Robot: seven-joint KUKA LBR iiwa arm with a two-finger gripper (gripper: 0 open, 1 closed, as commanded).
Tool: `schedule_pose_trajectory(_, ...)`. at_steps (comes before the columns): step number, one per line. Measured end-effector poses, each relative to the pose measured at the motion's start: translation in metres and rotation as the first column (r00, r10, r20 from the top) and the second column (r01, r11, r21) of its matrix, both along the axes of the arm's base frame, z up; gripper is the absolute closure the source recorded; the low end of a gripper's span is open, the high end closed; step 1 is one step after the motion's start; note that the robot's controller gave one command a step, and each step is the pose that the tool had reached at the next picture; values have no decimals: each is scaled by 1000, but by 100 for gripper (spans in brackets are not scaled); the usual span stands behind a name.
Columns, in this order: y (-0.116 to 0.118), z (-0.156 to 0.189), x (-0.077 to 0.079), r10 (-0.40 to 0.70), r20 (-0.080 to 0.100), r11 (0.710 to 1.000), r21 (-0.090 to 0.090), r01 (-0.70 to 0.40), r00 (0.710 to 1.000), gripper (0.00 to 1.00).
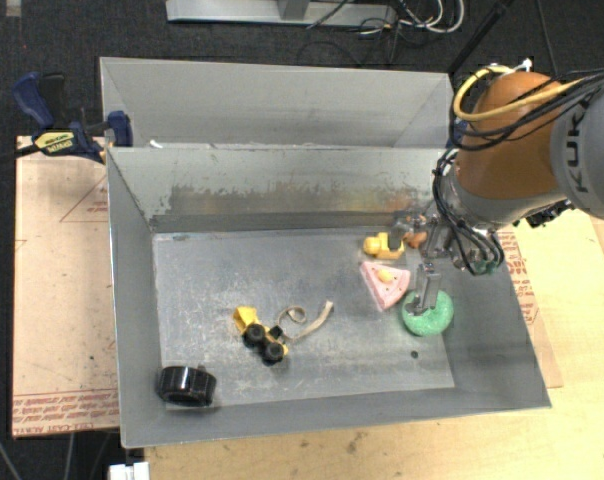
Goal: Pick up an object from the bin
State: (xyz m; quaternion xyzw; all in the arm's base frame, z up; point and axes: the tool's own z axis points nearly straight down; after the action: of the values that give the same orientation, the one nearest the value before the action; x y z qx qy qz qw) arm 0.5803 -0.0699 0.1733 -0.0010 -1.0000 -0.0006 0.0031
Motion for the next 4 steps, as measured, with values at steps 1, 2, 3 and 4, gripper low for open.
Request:
schedule_pose_trajectory(1,0,5,2,1,8,1000,-1,-1,1000,0)
schedule_pose_trajectory(2,-3,-40,17,17,17,1000,-2,-16,1000,0)
schedule_pose_trajectory(3,21,-103,2,-178,8,984,0,178,984,100)
schedule_pose_trajectory(4,21,-103,1,-178,8,984,0,178,984,0)
